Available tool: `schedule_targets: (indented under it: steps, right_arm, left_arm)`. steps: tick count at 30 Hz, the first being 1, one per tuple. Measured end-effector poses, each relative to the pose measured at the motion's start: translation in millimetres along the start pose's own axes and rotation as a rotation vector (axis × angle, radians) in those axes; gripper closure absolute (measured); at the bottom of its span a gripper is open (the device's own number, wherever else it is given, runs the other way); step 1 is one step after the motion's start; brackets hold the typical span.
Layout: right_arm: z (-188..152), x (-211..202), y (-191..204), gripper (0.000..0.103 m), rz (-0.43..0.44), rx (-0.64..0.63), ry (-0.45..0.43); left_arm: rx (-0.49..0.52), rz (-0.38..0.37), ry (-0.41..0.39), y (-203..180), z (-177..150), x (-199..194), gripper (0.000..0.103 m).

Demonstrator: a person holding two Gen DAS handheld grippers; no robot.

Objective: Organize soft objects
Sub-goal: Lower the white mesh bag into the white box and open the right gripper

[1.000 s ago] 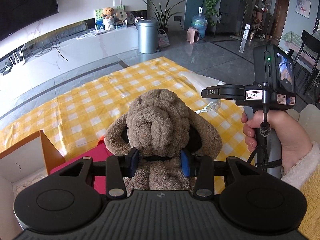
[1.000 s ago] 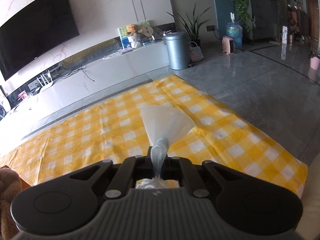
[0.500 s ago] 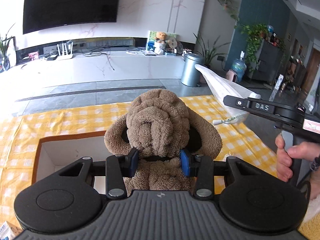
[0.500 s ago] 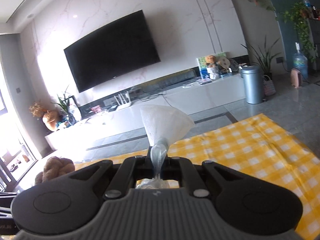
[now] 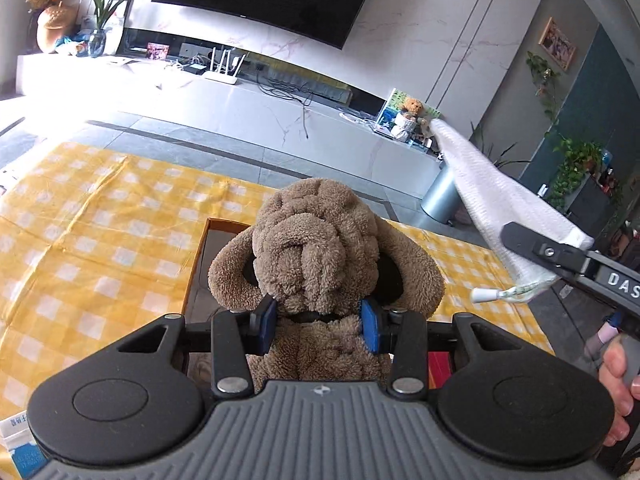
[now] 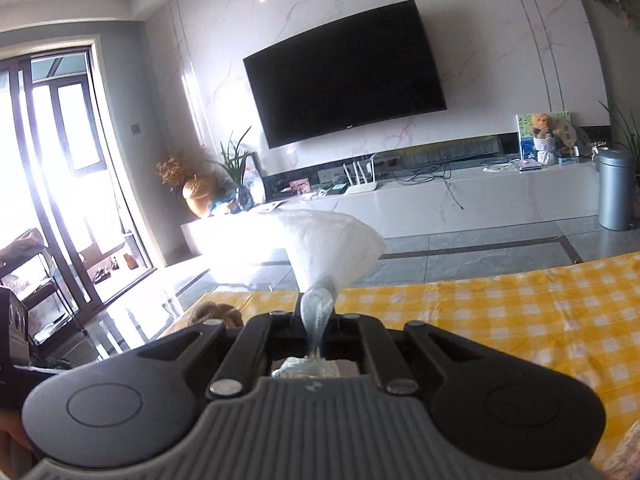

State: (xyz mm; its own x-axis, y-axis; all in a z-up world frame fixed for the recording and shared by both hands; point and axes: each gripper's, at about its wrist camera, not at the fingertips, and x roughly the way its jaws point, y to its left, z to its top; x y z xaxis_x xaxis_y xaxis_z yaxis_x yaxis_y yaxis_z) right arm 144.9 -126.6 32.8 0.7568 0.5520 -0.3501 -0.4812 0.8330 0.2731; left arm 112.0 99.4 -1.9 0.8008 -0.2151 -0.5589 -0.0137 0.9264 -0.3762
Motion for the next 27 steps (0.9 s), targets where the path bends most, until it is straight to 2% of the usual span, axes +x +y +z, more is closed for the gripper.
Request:
schedule_targets:
  steps: [2,5,6,9,13,17,20,23,27]
  right_arm:
    - [-8.4,16.1,8.0,0.101,-0.015,-0.024,0.048]
    - [-23.3,43.4,23.7,0.101,-0.109,-0.159,0.137]
    - [-27.4,56.2,25.0,0.101,-0.119,-0.201,0.189]
    - [-37.1,88.5,24.7,0.101,-0.086,-0.205,0.331]
    - [-51.3,131.7,38.1,0.101,-0.203,-0.374,0.468]
    - [-68.6,174.2,36.4,0.101,-0.253,-0.514,0.655]
    - [-80.5,195.2,31.3,0.103,-0.357,-0.629,0.704]
    - [-83.6,210.3,26.8,0.102,-0.382,-0.638,0.766]
    - [-94.6,223.7,22.3,0.102,-0.421,-0.72,0.804]
  left_arm:
    - [-0.011,-0.02,-0.004,9.7,-2.1,-0.1,0.055]
    - [-0.037,-0.031,0.0,22.4,-2.4,2.3,0.055]
    - [-0.045,-0.032,0.001,23.9,-1.9,3.5,0.055]
    - [-0.069,-0.015,0.021,29.0,-6.1,8.7,0.055]
    - [-0.081,-0.014,0.043,33.7,-13.6,7.4,0.055]
    - [-0.087,-0.019,0.043,35.3,-13.3,2.8,0.055]
    - [-0.085,-0.014,0.031,36.0,-11.2,-0.4,0.055]
    - [-0.099,-0.016,0.031,39.1,-10.5,-0.2,0.055]
    - [-0.119,-0.002,0.027,40.2,-10.5,-1.0,0.055]
